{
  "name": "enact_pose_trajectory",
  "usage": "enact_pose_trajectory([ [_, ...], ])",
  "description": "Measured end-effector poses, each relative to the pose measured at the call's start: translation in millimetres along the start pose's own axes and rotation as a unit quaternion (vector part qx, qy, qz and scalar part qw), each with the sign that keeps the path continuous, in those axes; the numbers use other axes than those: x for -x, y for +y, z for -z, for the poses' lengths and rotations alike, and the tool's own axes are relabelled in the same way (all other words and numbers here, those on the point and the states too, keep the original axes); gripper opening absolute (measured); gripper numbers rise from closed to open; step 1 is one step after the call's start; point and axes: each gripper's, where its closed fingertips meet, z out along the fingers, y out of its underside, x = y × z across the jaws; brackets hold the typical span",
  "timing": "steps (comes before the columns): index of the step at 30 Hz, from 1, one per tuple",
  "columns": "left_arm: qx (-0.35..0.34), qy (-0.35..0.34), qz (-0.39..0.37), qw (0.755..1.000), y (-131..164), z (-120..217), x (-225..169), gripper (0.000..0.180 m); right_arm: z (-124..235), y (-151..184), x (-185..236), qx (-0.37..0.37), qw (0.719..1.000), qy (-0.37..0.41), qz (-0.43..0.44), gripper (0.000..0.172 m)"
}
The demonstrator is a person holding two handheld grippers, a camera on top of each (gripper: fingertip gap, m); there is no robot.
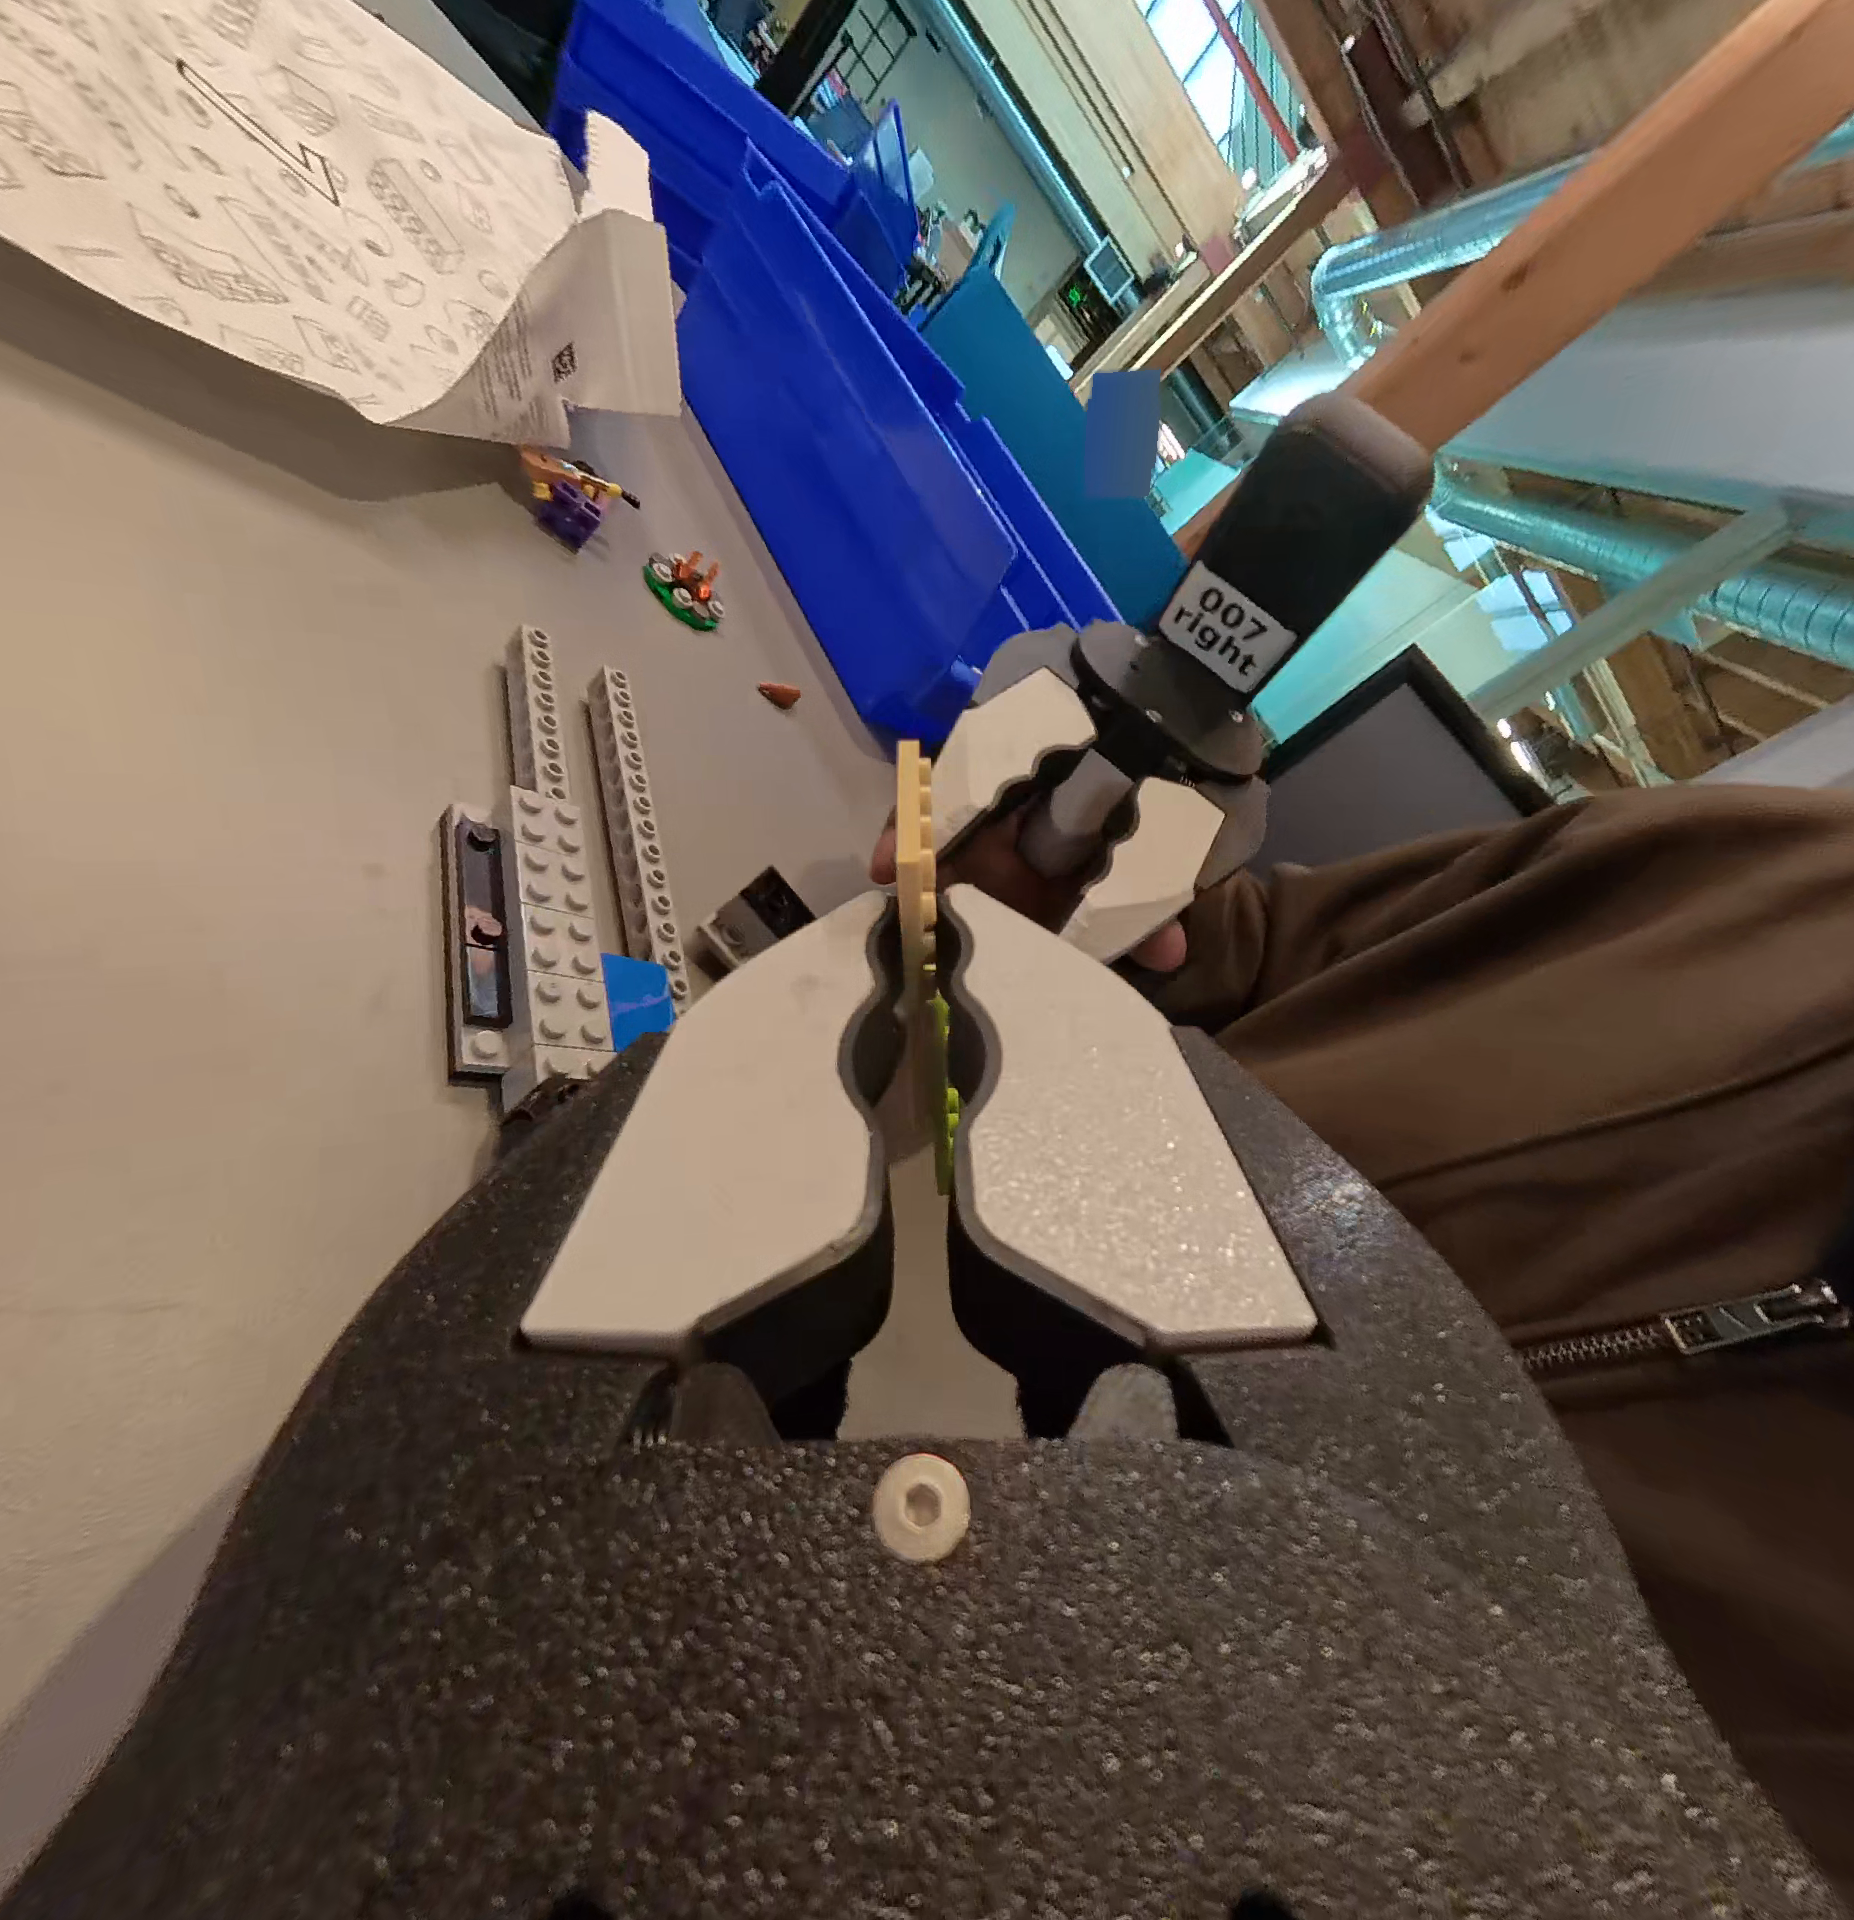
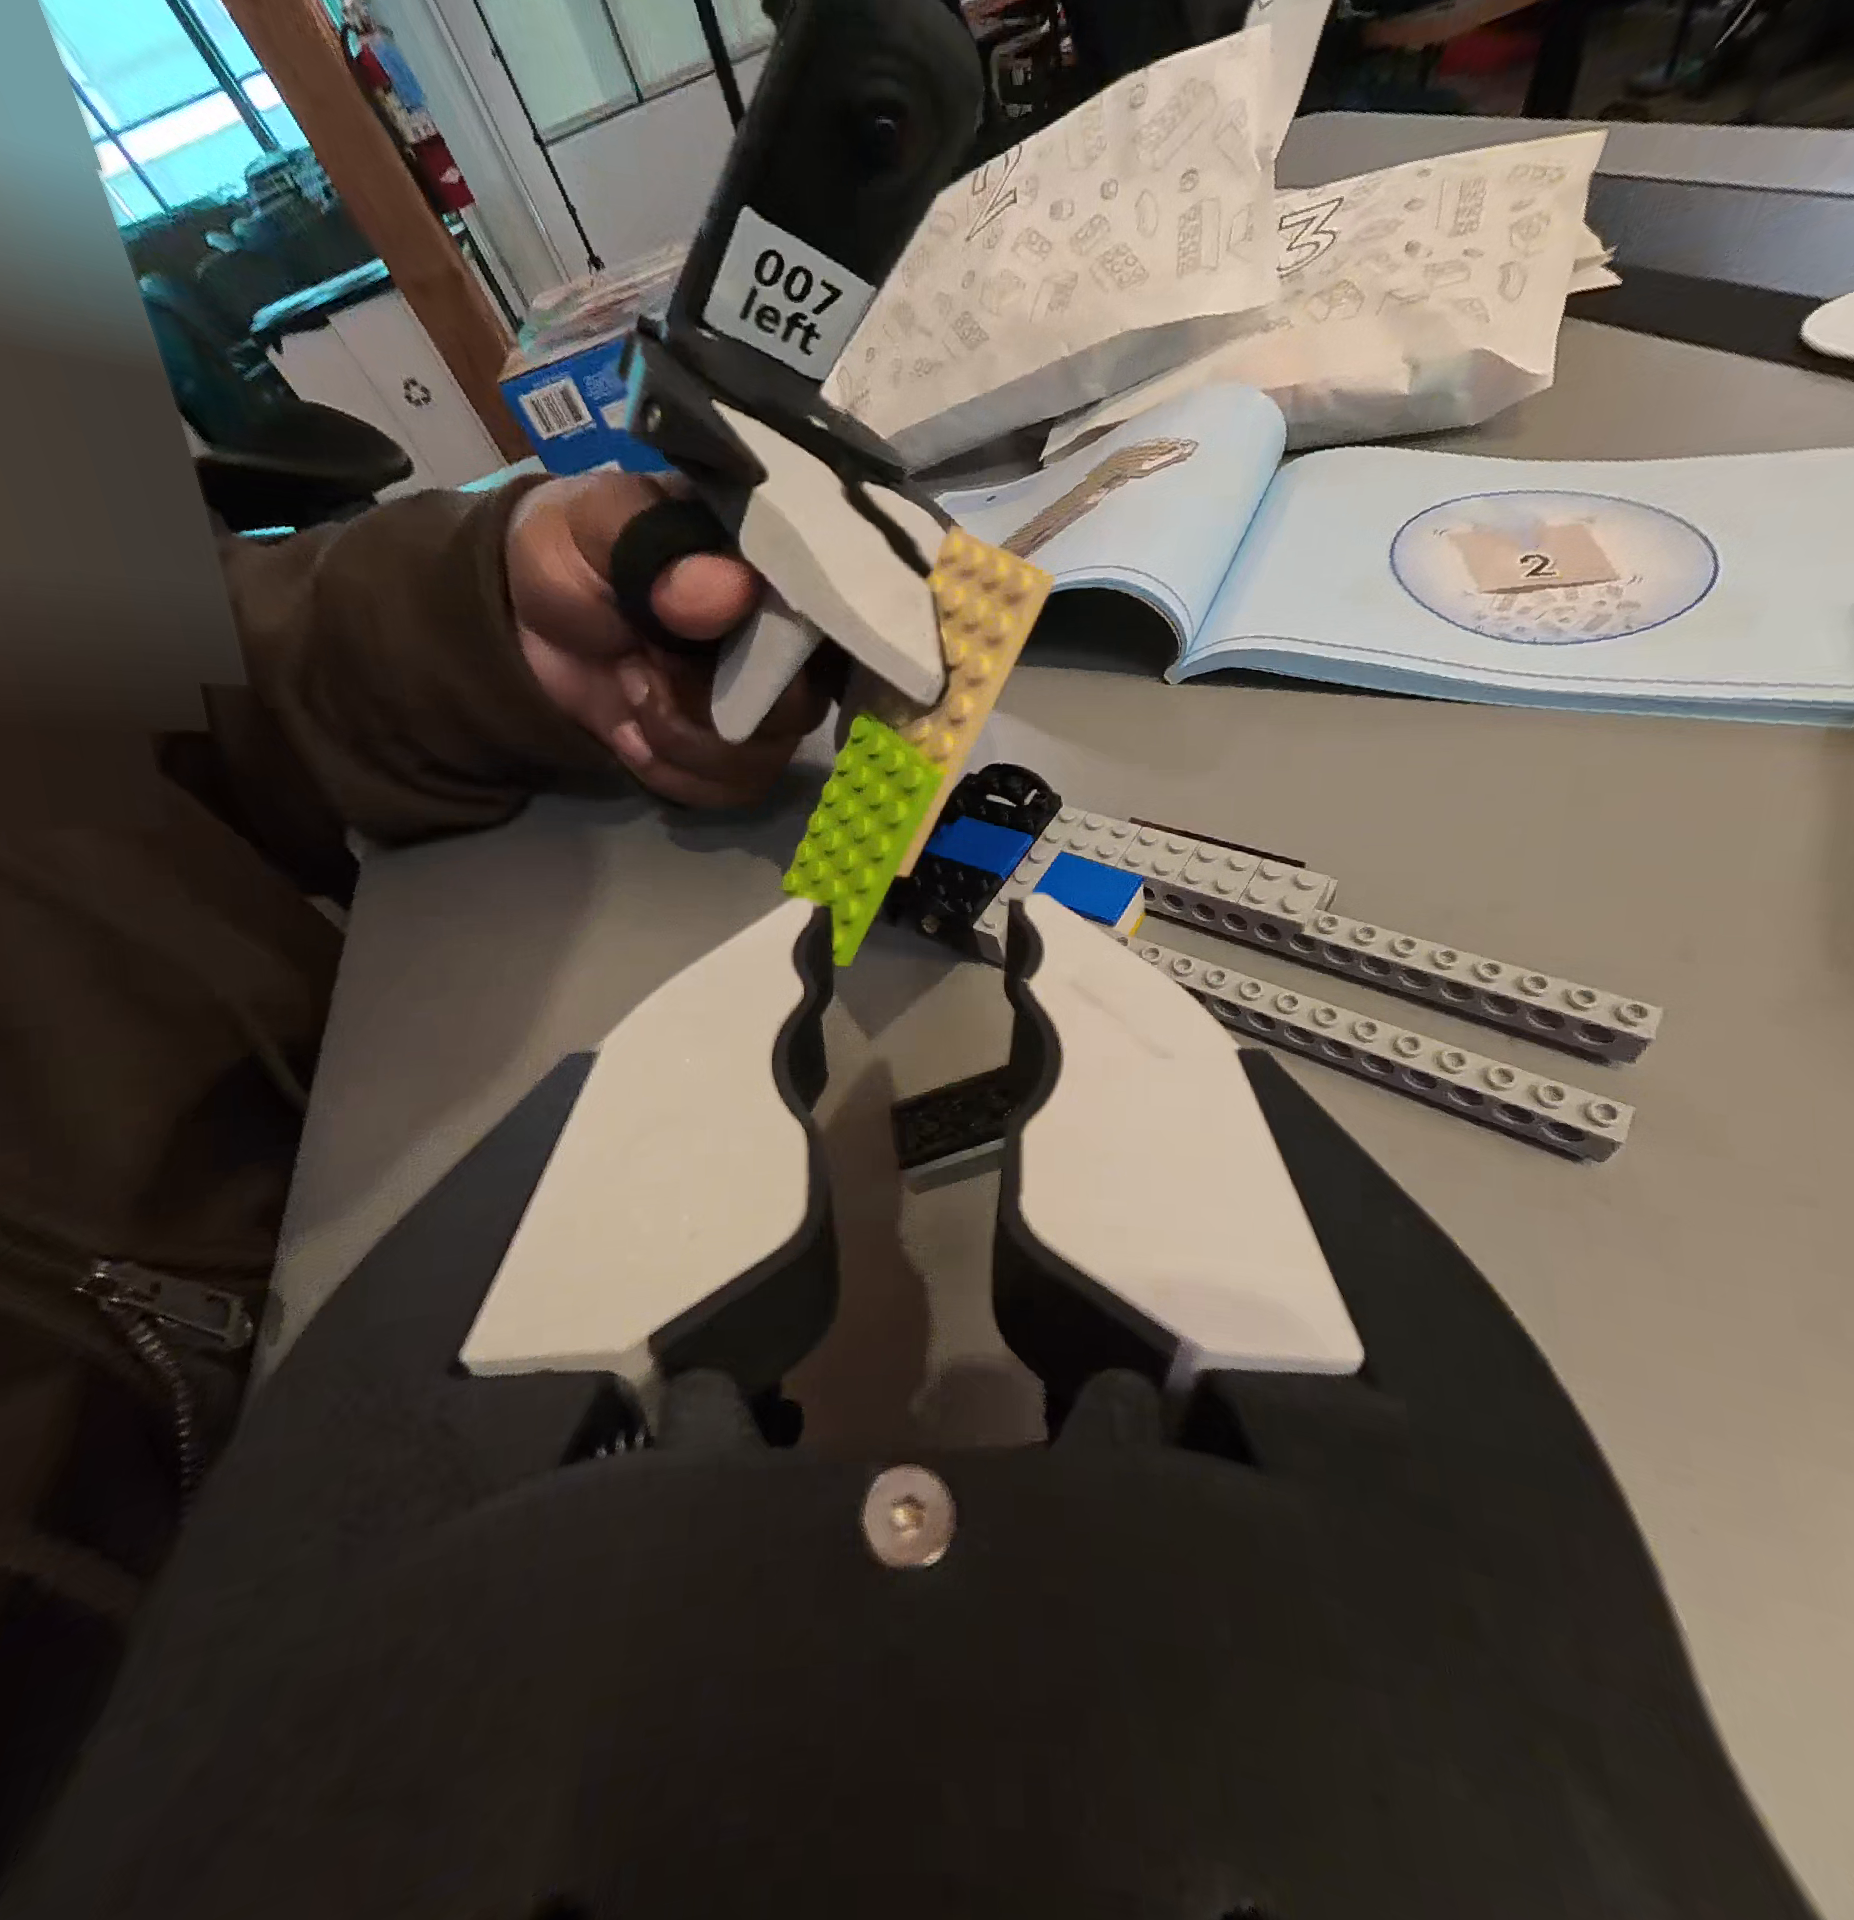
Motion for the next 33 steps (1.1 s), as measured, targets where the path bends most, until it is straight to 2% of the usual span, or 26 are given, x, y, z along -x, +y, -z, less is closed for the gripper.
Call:
enact_pose_trajectory([
  [5,-0.040,-0.003,0.043,0.998,-8,2,5,0.004,3,-3,4,-0.011,0.998,0.019,0.058,0.033],
  [8,-0.065,-0.009,0.071,0.995,-12,1,8,0.004,-1,-3,5,-0.005,0.986,0.060,0.154,0.036],
  [10,-0.081,-0.006,0.091,0.993,-14,0,7,0.004,-6,1,5,0.007,0.968,0.096,0.231,0.039],
  [13,-0.092,0.010,0.113,0.989,-15,-1,2,0.004,-13,8,3,0.029,0.916,0.155,0.368,0.046],
  [14,-0.093,0.016,0.120,0.988,-14,-2,0,0.004,-15,9,3,0.035,0.891,0.175,0.417,0.052],
  [17,-0.087,0.032,0.142,0.985,-10,-3,-2,0.004,-16,4,10,0.019,0.811,0.214,0.545,0.052],
  [20,-0.077,0.046,0.166,0.982,-5,-6,-4,0.004,-18,-2,18,0.003,0.760,0.229,0.609,0.048],
  [23,-0.071,0.052,0.184,0.979,-1,-9,-5,0.004,-21,-6,27,-0.006,0.721,0.230,0.654,0.039],
  [27,-0.066,0.055,0.191,0.978,1,-11,-6,0.004,-27,-1,31,0.008,0.706,0.210,0.676,0.018],
  [33,-0.047,0.021,0.130,0.990,2,-10,-3,0.006,-28,-3,32,0.009,0.743,0.195,0.641,0.014],
])
